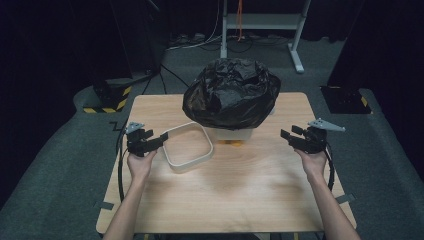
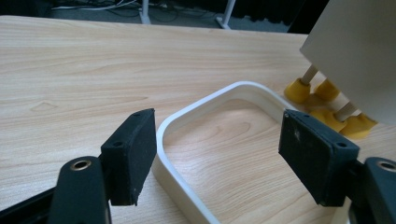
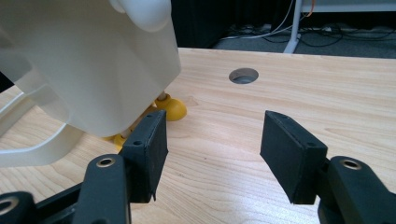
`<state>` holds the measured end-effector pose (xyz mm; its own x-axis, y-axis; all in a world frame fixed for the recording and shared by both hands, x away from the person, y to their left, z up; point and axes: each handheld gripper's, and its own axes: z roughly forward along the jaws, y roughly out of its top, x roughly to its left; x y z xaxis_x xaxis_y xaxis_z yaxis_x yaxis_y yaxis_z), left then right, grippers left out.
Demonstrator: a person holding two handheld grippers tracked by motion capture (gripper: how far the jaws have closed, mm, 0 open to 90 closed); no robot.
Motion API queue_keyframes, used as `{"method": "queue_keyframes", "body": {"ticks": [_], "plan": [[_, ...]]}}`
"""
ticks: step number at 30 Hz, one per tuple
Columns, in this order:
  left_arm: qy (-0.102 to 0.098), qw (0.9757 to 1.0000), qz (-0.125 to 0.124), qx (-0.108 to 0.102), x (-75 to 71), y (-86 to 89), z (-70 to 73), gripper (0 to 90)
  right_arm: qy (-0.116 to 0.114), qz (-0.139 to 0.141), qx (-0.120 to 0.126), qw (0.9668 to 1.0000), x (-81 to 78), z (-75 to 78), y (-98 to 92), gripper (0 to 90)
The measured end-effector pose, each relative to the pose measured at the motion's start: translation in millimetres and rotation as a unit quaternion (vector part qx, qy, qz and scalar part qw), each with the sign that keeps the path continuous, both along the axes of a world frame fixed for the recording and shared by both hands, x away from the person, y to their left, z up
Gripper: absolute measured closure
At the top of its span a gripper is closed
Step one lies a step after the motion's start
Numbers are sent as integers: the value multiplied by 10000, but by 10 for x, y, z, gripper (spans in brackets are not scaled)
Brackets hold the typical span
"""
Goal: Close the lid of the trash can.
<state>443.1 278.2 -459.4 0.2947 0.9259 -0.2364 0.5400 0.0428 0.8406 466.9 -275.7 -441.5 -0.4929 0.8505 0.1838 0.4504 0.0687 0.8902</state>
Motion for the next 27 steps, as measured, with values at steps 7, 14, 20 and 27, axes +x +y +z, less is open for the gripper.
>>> {"method": "queue_keyframes", "body": {"ticks": [7,14,20,27], "plan": [[166,9995,141,244,50,-7,-161,288,-62,-190,27,9998,-7,-104,-17,447],[286,9985,272,386,108,-11,-288,309,53,-291,-72,9995,35,-272,-34,484],[345,9977,366,464,165,-17,-363,325,200,-375,-114,9990,88,-364,-37,482],[405,9967,413,567,221,-4,-453,379,325,-425,-303,9981,148,-477,-27,485]]}}
